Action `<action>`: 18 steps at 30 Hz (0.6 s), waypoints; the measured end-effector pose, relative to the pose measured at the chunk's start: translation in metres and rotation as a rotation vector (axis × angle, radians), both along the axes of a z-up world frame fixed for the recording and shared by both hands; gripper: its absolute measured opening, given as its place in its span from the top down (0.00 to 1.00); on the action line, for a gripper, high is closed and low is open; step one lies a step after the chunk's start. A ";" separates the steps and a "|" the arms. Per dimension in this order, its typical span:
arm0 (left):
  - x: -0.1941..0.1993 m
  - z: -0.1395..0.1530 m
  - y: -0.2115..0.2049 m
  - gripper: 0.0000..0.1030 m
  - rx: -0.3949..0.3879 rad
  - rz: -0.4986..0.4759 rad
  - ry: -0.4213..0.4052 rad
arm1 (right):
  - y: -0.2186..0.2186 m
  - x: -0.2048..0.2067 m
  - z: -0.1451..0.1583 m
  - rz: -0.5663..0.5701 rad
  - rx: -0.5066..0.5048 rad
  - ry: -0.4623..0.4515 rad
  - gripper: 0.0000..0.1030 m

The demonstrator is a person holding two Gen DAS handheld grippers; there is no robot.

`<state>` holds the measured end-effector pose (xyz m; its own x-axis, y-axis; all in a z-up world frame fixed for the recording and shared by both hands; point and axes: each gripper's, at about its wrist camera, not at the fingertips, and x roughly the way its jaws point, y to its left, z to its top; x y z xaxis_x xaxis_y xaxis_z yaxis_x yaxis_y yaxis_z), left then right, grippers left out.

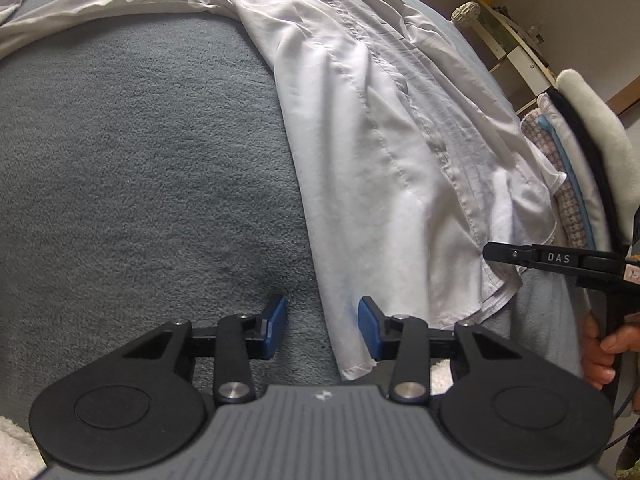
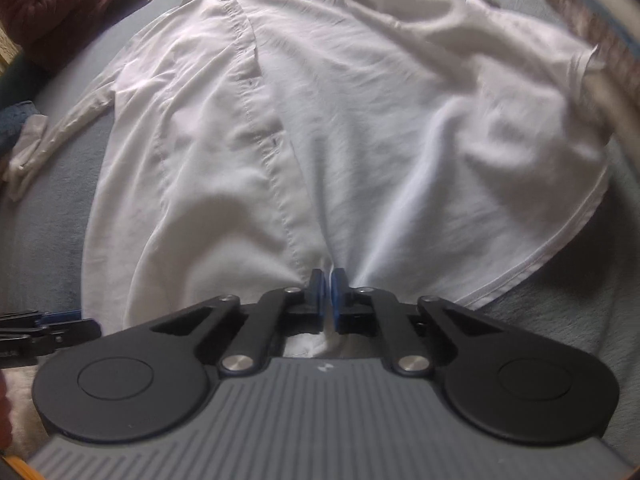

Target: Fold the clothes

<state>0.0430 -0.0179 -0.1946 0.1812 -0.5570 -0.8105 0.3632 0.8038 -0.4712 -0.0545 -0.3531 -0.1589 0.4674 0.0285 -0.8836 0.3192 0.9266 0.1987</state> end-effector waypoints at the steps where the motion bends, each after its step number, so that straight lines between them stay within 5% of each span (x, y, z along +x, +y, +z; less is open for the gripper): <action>1: 0.000 0.000 0.001 0.61 -0.006 0.002 0.004 | 0.000 0.000 0.000 -0.003 -0.012 0.000 0.99; 18: -0.010 -0.003 0.020 0.61 -0.070 -0.060 0.068 | 0.004 0.000 0.001 -0.040 -0.197 0.026 1.00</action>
<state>0.0329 0.0026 -0.1979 0.0918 -0.6212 -0.7782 0.3749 0.7456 -0.5510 -0.0540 -0.3489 -0.1581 0.4413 -0.1645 -0.8822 0.3589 0.9333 0.0055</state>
